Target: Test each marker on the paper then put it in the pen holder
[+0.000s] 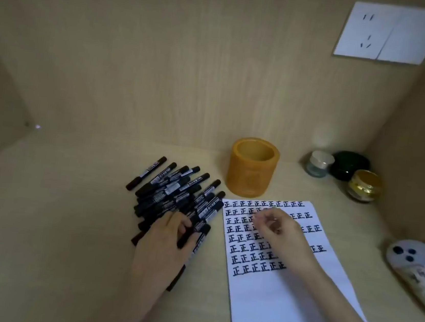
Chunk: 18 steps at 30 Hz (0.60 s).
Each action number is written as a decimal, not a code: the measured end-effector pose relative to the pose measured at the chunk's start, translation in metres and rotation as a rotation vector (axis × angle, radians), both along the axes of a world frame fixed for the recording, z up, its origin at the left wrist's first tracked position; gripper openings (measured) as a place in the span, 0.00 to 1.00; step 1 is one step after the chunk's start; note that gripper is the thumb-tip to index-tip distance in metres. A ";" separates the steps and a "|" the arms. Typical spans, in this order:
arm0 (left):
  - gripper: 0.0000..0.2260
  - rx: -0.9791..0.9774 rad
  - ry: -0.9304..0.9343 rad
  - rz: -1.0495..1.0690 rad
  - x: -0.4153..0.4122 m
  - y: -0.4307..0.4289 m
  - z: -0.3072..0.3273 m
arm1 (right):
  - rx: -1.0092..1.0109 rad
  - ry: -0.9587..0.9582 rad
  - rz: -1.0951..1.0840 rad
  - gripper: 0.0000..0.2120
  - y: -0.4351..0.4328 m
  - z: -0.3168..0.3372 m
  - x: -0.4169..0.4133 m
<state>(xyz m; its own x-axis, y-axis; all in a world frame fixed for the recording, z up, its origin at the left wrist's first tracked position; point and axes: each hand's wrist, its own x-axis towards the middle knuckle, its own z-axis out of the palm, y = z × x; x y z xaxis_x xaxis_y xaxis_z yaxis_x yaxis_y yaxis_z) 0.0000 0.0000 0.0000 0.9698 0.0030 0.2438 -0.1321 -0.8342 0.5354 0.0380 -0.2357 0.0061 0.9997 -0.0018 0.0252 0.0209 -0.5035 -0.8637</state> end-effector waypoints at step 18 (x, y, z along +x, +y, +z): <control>0.08 -0.246 -0.049 -0.010 -0.060 -0.002 -0.006 | 0.050 -0.055 -0.010 0.05 0.018 0.008 -0.067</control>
